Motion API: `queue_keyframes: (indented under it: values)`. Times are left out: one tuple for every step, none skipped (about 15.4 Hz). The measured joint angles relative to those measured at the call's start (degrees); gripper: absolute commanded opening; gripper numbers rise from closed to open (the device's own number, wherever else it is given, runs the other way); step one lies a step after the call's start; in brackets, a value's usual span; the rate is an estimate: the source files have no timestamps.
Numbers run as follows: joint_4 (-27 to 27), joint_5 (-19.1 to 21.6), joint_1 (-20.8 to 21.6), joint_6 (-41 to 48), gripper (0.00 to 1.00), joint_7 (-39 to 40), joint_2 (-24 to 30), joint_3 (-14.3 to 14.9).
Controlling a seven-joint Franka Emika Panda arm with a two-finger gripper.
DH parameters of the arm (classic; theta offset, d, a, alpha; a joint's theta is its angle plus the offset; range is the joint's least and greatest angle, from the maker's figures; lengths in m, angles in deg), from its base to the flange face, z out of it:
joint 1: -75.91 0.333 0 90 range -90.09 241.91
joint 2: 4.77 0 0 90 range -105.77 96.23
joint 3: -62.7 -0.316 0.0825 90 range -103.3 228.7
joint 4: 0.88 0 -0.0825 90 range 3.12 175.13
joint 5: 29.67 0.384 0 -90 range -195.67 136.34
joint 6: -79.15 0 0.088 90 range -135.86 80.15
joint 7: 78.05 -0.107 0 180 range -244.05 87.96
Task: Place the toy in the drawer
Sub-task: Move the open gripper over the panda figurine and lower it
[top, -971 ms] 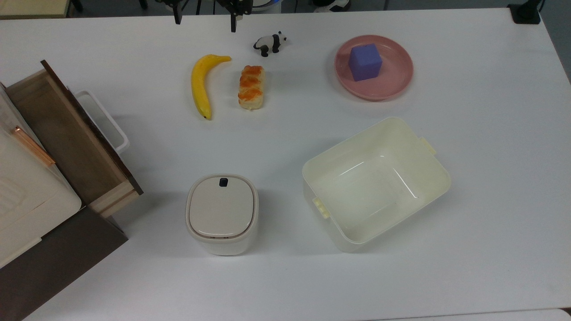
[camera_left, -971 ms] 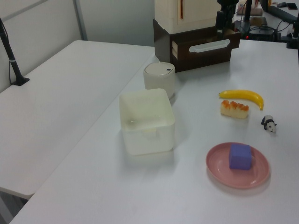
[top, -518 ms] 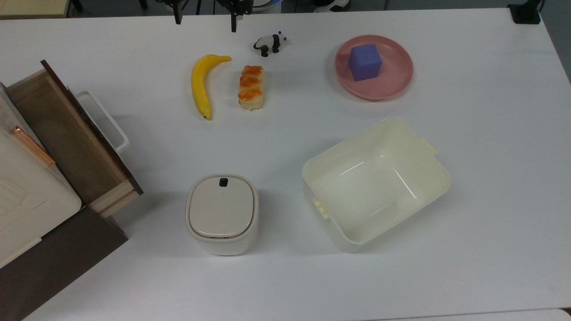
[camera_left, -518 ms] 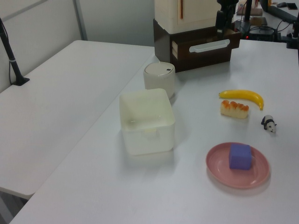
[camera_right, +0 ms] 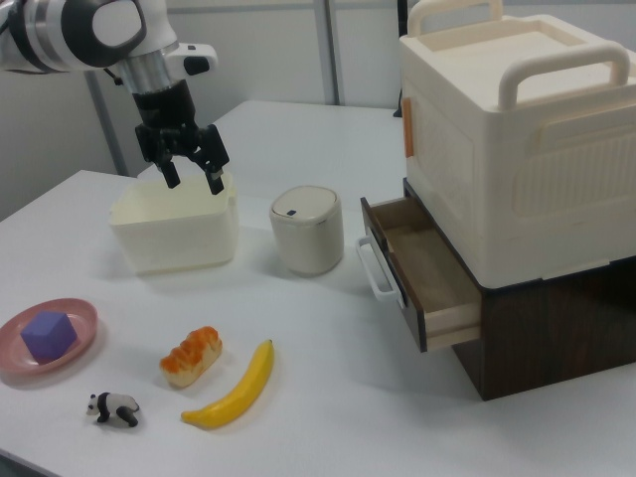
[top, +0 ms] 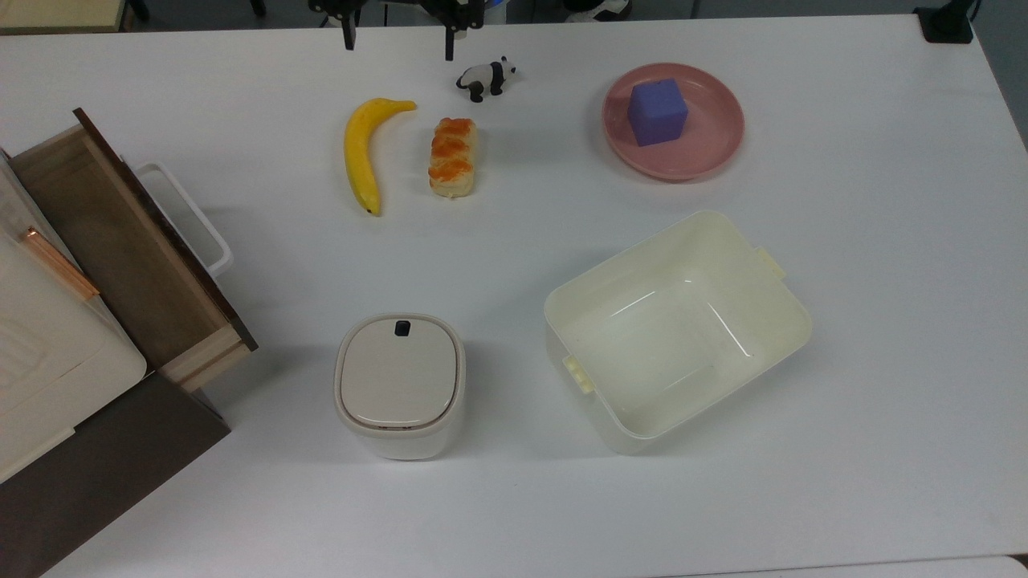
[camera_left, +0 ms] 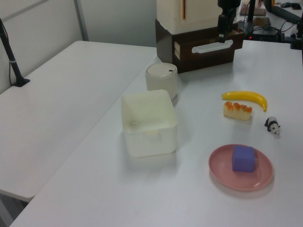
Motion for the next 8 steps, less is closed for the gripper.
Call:
queue_keyframes:
  values:
    - [0.23,0.41,0.16,0.0,1.0,0.02,-0.09,0.0]
    - [0.63,1.26,0.2,0.0,1.0,0.09,-0.18,0.0]
    - [1.05,2.01,0.2,0.0,1.0,0.13,-0.28,0.0]
    - [1.49,2.42,0.2,0.0,1.0,0.14,-0.35,-0.01]
    - [1.92,2.66,0.21,0.0,1.0,0.16,-0.42,-0.01]
    - [2.46,2.78,0.31,0.0,1.0,0.23,-0.53,-0.01]
    - [3.14,2.86,0.65,0.01,1.0,0.36,-0.61,-0.02]
    - [4.03,2.87,1.17,0.01,1.0,0.37,-0.71,-0.05]
